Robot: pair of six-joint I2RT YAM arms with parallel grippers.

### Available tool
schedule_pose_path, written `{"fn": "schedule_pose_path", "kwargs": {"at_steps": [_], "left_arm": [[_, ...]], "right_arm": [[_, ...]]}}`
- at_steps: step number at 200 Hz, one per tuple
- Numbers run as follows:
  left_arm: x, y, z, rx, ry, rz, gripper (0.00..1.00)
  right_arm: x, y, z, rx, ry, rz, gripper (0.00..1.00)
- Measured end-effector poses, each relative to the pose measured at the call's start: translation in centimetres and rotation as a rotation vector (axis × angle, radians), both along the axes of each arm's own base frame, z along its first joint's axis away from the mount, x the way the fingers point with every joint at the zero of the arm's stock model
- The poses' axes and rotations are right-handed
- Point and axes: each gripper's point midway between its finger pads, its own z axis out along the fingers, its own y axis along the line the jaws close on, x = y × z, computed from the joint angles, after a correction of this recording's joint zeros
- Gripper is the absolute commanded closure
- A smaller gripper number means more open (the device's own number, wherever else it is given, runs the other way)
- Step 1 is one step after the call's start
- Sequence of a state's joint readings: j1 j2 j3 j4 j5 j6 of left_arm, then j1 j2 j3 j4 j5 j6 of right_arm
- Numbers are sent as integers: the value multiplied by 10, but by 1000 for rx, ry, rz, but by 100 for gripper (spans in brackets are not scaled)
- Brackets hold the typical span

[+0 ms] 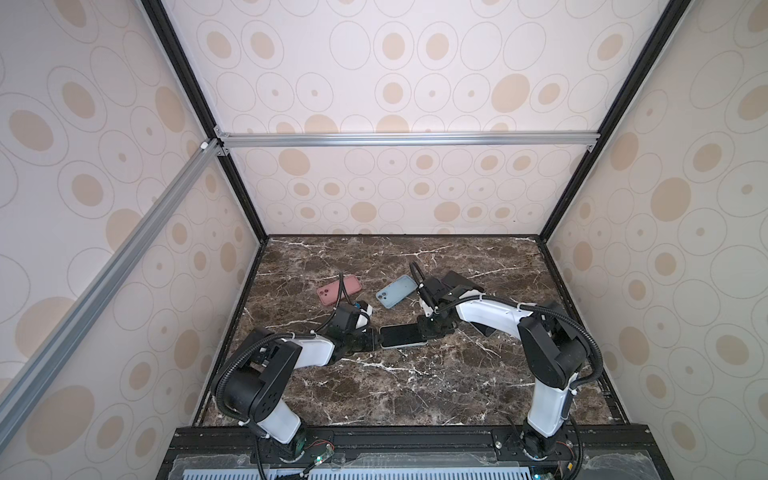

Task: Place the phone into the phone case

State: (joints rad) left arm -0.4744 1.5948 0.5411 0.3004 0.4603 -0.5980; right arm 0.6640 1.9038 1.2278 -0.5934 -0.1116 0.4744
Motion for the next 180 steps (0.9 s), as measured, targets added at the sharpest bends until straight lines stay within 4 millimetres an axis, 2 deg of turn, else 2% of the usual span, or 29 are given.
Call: {"fn": "schedule_pose_path", "kwargs": {"at_steps": [85, 91, 102, 180], "left_arm": [[-3, 1, 1, -6, -10, 13, 87], [-3, 1, 1, -8, -10, 14, 87], [-3, 2, 2, -4, -12, 19, 87], [-3, 2, 2, -5, -8, 31, 86]], "right_arm": [[0, 0, -2, -7, -4, -12, 88], [1, -1, -7, -17, -11, -13, 88], [6, 1, -6, -16, -36, -9, 88], [6, 0, -6, -23, -68, -1, 88]]}}
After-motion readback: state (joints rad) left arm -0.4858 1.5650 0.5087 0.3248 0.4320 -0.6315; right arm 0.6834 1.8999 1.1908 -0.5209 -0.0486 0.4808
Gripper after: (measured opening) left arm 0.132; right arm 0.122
